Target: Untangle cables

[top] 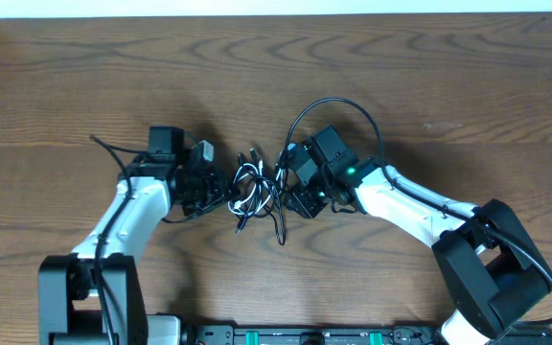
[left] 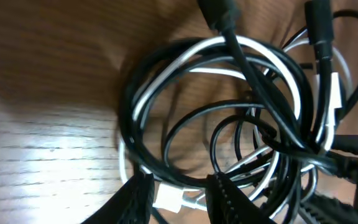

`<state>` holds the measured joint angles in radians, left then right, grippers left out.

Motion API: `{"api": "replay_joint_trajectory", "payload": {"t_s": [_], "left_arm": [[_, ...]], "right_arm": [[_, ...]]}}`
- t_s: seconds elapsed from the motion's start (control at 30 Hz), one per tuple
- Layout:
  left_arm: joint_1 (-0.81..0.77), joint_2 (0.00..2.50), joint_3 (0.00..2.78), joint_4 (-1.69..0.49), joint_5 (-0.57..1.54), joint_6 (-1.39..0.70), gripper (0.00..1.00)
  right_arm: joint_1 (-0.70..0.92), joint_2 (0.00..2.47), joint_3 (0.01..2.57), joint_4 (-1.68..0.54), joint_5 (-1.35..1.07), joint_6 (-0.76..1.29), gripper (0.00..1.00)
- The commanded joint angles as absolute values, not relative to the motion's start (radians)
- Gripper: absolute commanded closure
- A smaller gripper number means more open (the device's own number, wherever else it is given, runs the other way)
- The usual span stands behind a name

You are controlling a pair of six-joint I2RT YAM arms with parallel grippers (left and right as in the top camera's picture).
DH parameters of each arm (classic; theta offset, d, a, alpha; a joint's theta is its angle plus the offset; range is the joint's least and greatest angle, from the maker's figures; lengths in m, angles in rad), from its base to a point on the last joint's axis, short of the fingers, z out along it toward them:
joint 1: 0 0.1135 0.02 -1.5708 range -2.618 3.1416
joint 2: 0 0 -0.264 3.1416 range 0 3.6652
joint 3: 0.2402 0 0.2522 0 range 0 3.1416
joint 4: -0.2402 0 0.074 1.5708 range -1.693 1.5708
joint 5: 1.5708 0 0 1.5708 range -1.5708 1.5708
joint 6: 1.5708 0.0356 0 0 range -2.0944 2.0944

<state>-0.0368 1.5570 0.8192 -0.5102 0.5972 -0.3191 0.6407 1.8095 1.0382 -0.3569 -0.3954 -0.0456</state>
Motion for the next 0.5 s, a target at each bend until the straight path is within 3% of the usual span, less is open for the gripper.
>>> {"api": "replay_joint_trajectory", "payload": {"t_s": [0.0,0.2,0.47], "left_arm": [[-0.064,1.587,0.813,-0.502,0.546,-0.379,0.67],[-0.064,1.601,0.813,-0.503,0.522,-0.406,0.67],[-0.064,1.601,0.813,-0.506,0.522,-0.406,0.67]], "right_arm": [[0.653,1.808,1.028,-0.352,-0.408,-0.091,0.57],[0.654,1.808,1.028,-0.354,-0.398,-0.091,0.75],[0.656,1.814,1.024,-0.306,-0.395,-0.114,0.64]]}}
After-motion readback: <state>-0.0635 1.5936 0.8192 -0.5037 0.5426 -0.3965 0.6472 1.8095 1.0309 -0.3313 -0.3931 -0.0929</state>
